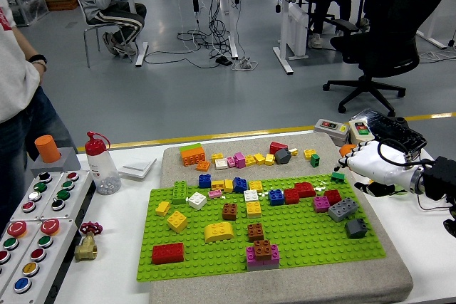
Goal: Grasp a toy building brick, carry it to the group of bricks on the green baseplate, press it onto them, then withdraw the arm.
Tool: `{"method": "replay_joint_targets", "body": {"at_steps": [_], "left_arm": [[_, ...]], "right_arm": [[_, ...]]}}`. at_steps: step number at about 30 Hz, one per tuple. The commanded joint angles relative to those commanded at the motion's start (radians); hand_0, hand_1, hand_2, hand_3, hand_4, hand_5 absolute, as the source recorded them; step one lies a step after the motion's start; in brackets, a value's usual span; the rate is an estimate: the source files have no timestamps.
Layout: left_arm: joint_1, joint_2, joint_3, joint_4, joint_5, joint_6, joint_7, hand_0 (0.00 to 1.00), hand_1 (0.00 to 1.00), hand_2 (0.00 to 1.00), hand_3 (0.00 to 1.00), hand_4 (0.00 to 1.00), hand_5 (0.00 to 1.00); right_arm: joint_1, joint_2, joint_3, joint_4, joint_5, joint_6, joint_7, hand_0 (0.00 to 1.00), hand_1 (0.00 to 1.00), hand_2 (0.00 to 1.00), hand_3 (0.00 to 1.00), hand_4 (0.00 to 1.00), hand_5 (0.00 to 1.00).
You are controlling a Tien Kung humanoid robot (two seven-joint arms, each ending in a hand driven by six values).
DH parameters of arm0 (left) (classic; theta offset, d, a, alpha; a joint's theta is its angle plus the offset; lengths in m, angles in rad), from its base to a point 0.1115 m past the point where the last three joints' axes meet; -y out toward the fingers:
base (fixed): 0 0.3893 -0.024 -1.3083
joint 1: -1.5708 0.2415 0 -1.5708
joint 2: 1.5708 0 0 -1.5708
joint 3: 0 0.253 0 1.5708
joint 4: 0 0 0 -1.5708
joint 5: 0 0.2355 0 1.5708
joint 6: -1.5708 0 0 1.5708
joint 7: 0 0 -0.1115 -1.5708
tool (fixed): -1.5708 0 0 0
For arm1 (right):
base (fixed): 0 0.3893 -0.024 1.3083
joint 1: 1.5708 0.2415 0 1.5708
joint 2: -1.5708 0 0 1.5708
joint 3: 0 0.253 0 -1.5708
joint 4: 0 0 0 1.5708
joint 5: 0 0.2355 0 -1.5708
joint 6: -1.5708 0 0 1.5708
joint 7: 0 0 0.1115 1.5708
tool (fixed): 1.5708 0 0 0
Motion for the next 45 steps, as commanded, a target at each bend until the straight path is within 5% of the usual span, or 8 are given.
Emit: {"method": "replay_joint_targets", "body": {"at_steps": [16,45], "left_arm": [[-0.002,0.001,0.0,0.0,0.002,-0.001,-0.001,0.633,0.597,0.612,0.42,0.337,0.983],[-0.007,0.0,-0.002,0.001,0.005,0.001,-0.002,0.634,0.597,0.611,0.419,0.336,0.981]], "right_arm": [[0.041,0.037,-0.128,-0.064,-0.062,0.007,-0.003,0.756,0.722,0.709,0.742,0.6,0.002],[0.039,0.071,-0.177,-0.085,-0.004,0.038,-0.002,0.749,0.713,0.711,0.751,0.604,0.002]]}}
